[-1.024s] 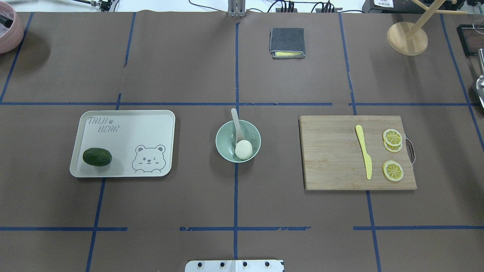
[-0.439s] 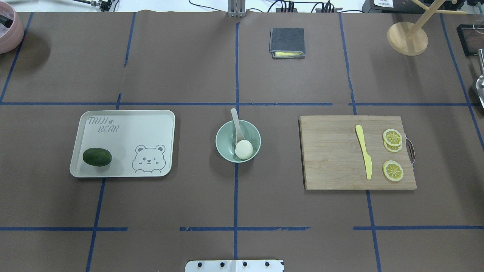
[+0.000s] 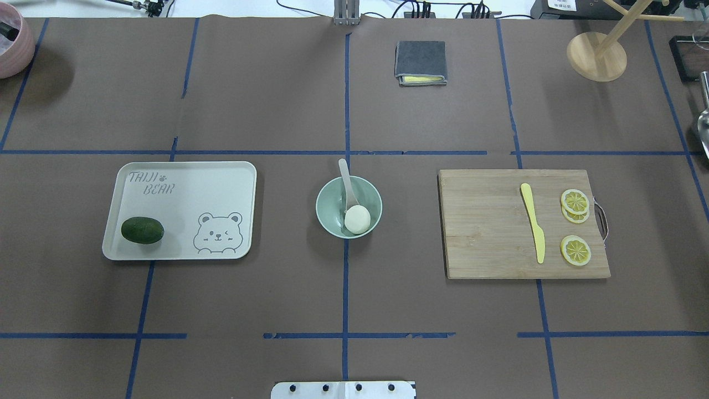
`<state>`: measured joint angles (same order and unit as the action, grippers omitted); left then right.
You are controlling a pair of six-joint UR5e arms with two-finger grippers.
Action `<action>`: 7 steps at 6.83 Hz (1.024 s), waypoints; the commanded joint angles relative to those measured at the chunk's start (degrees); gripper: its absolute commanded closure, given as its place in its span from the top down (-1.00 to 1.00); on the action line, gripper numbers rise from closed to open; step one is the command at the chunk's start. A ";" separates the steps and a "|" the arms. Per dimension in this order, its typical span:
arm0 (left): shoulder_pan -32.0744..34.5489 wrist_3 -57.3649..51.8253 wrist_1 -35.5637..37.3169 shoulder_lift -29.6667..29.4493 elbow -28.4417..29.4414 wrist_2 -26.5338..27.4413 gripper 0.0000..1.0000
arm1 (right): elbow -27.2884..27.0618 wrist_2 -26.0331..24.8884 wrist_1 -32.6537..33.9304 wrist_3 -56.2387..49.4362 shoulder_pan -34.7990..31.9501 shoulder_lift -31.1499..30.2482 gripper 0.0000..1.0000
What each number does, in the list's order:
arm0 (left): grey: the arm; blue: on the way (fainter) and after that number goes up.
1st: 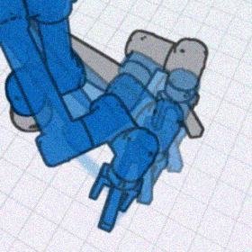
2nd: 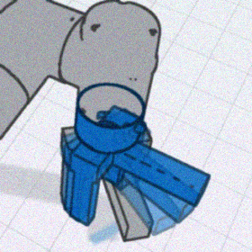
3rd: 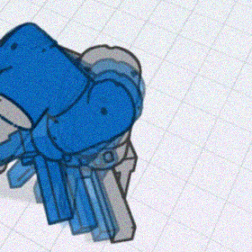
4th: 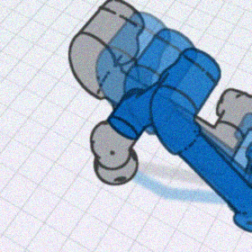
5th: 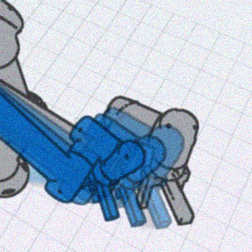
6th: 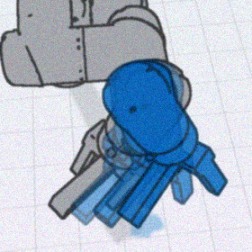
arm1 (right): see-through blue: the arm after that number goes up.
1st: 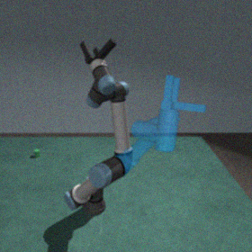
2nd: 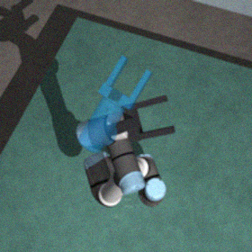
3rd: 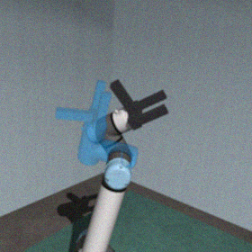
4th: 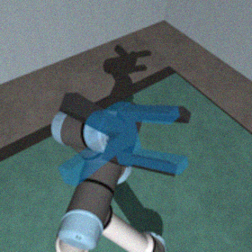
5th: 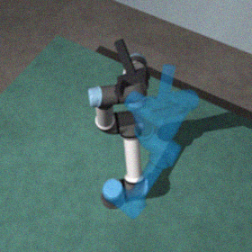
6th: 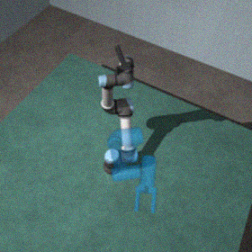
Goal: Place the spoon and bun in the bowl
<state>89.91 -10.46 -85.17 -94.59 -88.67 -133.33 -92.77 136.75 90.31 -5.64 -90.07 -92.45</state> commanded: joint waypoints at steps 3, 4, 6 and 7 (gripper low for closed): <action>0.00 0.09 -0.08 0.02 -0.01 0.00 1.00 | 0.66 0.36 -3.13 1.77 -1.51 0.16 1.00; 0.00 0.09 -0.08 0.10 -0.10 0.00 1.00 | 0.66 0.36 -3.04 1.77 -1.60 0.16 1.00; 0.00 0.09 -0.08 0.02 -0.10 0.00 1.00 | 0.66 0.36 -2.86 1.77 -1.60 0.16 1.00; 0.00 0.09 -0.08 0.10 -0.10 0.00 1.00 | 0.57 0.36 -2.69 1.77 -1.60 0.16 1.00</action>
<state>89.91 -10.37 -85.25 -94.52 -88.76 -133.33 -92.14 137.11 87.44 -3.87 -91.66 -92.29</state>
